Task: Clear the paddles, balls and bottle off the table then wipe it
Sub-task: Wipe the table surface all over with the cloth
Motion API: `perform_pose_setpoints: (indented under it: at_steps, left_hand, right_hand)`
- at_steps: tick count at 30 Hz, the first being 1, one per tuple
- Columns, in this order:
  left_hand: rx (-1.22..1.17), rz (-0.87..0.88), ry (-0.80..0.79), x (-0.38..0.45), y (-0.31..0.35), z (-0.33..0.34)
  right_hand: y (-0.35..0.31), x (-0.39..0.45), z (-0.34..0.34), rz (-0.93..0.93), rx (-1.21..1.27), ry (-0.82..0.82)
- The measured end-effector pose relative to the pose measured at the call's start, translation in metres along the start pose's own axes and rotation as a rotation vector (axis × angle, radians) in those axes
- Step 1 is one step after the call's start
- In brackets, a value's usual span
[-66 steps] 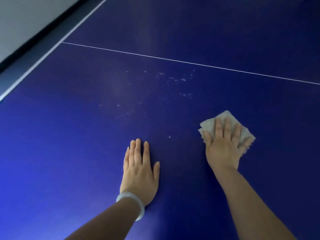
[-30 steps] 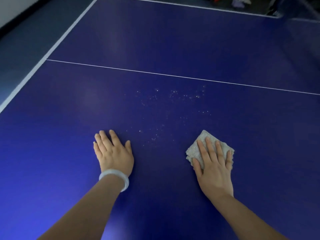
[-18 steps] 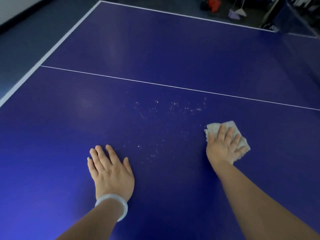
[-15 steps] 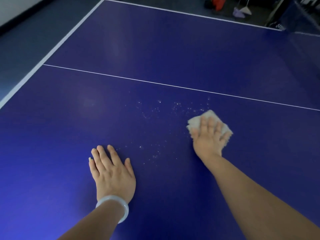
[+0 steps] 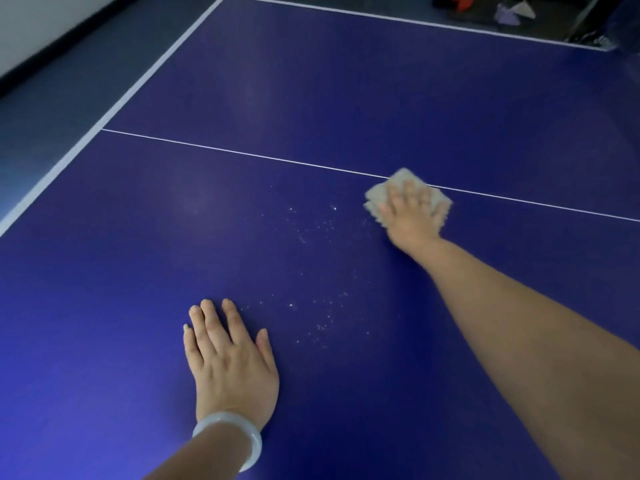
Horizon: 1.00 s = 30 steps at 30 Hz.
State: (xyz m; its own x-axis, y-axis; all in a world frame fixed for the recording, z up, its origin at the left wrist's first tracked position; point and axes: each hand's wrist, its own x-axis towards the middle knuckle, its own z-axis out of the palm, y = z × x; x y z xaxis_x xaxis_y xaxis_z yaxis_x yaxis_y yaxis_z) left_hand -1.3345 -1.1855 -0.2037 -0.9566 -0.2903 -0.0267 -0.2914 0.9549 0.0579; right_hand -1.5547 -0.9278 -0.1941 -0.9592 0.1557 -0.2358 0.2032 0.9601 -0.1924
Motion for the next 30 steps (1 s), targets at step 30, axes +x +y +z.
perform_pose_setpoints:
  at_steps: [30]
  left_hand:
    - [0.033, 0.009, -0.031, 0.003, -0.001, -0.002]
  right_hand:
    - [-0.211, 0.016, 0.038, -0.146, 0.079, -0.106]
